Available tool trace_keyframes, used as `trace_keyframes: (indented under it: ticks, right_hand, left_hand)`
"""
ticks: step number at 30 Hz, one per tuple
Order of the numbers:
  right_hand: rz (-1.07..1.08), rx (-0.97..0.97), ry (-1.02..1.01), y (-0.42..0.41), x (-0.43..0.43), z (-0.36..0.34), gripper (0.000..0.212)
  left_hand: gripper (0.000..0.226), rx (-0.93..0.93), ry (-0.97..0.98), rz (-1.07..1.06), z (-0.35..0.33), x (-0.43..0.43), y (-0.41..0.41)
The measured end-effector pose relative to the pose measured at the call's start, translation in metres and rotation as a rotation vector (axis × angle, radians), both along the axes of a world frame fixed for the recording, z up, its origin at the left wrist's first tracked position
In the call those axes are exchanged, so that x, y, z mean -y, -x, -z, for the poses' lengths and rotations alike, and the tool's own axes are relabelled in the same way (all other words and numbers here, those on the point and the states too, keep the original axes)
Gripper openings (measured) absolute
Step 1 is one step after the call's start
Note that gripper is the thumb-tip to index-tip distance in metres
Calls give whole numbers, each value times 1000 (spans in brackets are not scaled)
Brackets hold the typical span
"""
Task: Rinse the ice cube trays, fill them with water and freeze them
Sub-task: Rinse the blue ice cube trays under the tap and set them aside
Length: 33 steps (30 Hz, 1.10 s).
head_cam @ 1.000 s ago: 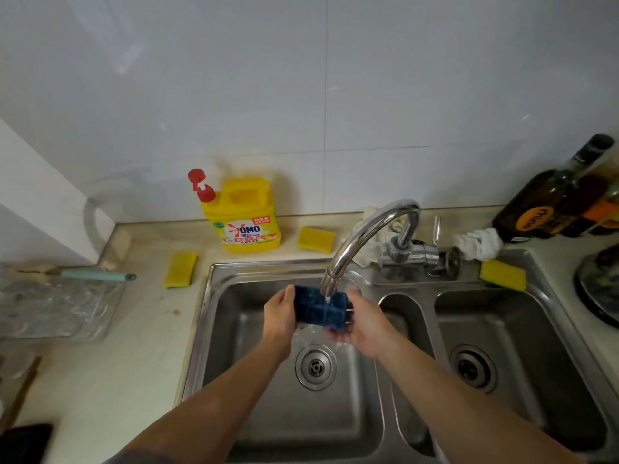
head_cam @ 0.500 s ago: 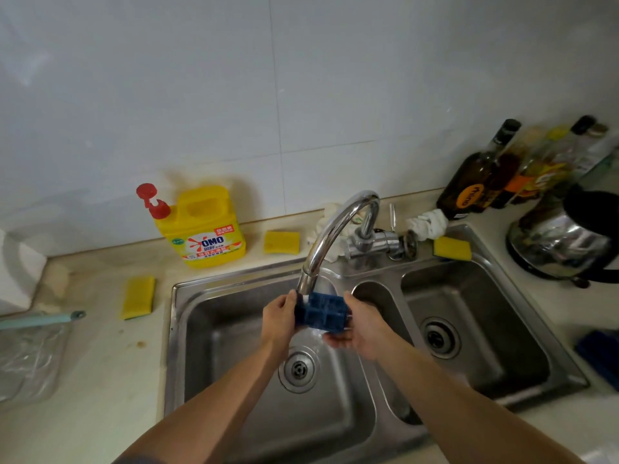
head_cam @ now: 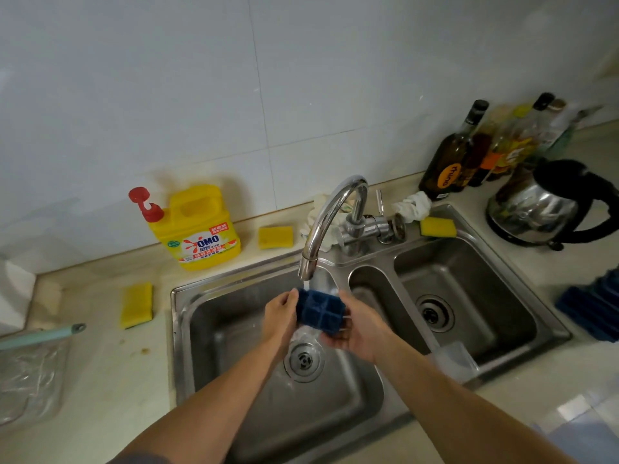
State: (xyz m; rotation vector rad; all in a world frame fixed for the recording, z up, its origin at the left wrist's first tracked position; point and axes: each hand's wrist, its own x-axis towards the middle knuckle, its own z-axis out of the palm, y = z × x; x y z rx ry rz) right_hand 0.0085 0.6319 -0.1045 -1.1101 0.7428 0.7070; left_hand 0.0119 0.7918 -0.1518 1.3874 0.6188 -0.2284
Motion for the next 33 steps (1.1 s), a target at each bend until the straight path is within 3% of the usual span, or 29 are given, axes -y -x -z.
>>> trace_keyframes:
  ticks: [7,12,18,33]
  right_hand:
    - [75,-28,32,5,20,4,39]
    - [179,-56,-32,2,16,7,37]
    - [150,-63,-167,-10,-8,0,37]
    - [252,-42,-219,-25,-46,7,37]
  left_hand:
    - [31,-64,138,44,4,12,5]
    - [34,-54,105,24,5,5,2]
    - [32,-15,66,-100,-3,-14,-14]
    - [27,-112,34,-252,1,-46,-20]
